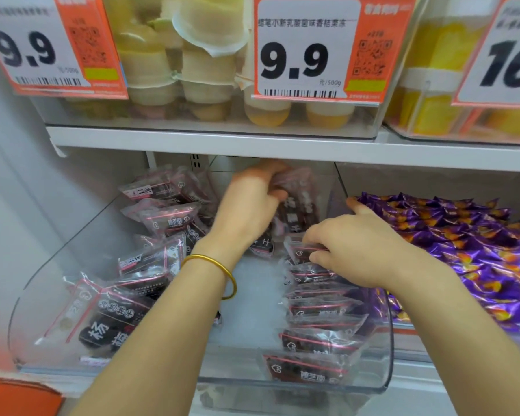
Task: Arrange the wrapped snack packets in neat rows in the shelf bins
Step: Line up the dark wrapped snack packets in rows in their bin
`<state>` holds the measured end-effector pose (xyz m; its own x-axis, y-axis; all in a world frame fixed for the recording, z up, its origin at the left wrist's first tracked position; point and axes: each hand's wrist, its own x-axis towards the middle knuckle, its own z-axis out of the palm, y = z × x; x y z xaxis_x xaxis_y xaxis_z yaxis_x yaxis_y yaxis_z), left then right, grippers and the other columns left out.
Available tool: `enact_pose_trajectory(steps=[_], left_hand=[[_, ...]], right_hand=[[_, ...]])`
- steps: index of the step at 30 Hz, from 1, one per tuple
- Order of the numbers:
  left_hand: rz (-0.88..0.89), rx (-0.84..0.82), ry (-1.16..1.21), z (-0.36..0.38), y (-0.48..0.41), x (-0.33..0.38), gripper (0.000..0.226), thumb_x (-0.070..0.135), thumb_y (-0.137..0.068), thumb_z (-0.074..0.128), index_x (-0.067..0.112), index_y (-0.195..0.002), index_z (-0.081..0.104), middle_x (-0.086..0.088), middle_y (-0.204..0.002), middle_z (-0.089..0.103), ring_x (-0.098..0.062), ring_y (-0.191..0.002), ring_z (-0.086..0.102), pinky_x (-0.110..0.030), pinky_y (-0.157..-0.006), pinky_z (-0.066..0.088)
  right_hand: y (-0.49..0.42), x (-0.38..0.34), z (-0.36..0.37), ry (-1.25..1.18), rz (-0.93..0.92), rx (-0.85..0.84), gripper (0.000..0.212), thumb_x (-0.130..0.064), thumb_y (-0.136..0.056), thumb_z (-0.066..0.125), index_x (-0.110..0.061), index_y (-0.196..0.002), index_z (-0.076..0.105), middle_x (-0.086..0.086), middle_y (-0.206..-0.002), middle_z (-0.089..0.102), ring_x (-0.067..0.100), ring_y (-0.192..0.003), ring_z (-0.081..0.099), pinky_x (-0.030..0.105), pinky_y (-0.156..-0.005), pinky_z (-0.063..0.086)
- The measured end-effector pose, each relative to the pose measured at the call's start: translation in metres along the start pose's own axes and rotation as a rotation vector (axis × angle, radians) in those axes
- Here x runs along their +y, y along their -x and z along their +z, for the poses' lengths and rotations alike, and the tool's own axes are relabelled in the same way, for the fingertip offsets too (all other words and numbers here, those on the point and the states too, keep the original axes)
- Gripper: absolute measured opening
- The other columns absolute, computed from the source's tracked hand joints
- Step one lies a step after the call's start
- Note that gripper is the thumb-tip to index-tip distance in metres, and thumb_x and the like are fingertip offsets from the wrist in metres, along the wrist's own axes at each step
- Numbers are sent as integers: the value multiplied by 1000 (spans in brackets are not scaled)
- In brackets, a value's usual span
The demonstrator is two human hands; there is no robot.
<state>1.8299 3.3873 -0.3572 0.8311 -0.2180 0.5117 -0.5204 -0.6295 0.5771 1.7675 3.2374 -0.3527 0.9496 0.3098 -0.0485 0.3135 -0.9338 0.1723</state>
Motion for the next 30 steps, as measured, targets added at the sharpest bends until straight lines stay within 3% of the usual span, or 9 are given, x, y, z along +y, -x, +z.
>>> enact_pose_trajectory(steps=[5,9,13,16,19,21,23,26,30], left_hand=[[-84,-277,163,18,-3,-13,42,8,-80,70,15,-119,57,4,-111,57,-10,-106,54,-13,-80,40],[-100,-462,273,27,-3,-17,35,19,-84,68,15,-118,60,11,-107,58,1,-96,55,-1,-78,41],[-204,-599,331,33,1,-31,42,25,-91,59,22,-133,50,7,-134,52,-8,-122,48,-26,-105,37],[-274,-673,400,36,7,-35,50,22,-91,56,20,-140,42,5,-142,46,-11,-130,43,-36,-112,31],[-429,-582,636,28,5,-28,51,1,-84,46,10,-134,46,-5,-134,52,-17,-124,50,-29,-105,40],[-374,-408,434,17,-4,-30,47,-9,-85,41,9,-127,53,-8,-130,55,-20,-122,51,-23,-99,41],[-230,-335,-76,10,-17,-39,44,-6,-88,44,11,-127,54,-7,-134,52,-22,-124,47,-22,-100,37],[-120,-565,-721,6,-32,-45,43,7,-87,53,13,-129,48,-11,-131,49,-31,-121,44,-40,-101,41],[-178,-646,-965,10,-33,-41,52,20,-82,68,8,-128,45,-12,-130,40,-31,-124,36,-40,-95,41]], right_hand=[[2,0,-1,-60,-5,54,19,-32,-95,46,-24,-107,59,-6,-101,64,17,-100,57,43,-117,5],[6,3,-7,-264,51,198,16,-33,-87,56,-27,-101,59,-7,-91,62,17,-89,57,32,-93,42],[5,11,-16,-359,128,380,30,-34,-82,59,-29,-112,59,-4,-105,63,21,-98,58,33,-82,48],[-3,8,-10,-240,79,239,37,-48,-89,47,-28,-120,55,-6,-111,60,18,-102,55,30,-80,38],[-8,4,-4,-275,90,35,40,-52,-94,32,-29,-119,53,-5,-115,59,18,-107,52,34,-85,35],[-9,5,-3,-290,101,-11,43,-52,-96,29,-28,-121,52,-3,-121,57,20,-112,50,37,-93,38],[-9,5,-3,-284,103,-19,45,-52,-96,27,-24,-120,54,-1,-123,56,22,-114,49,41,-95,40],[-7,4,-3,-284,110,-25,48,-53,-96,25,-21,-116,56,1,-120,57,23,-112,49,42,-95,41],[-4,4,-4,-278,99,-42,51,-52,-96,24,-20,-121,54,1,-124,56,24,-116,48,44,-98,39]])
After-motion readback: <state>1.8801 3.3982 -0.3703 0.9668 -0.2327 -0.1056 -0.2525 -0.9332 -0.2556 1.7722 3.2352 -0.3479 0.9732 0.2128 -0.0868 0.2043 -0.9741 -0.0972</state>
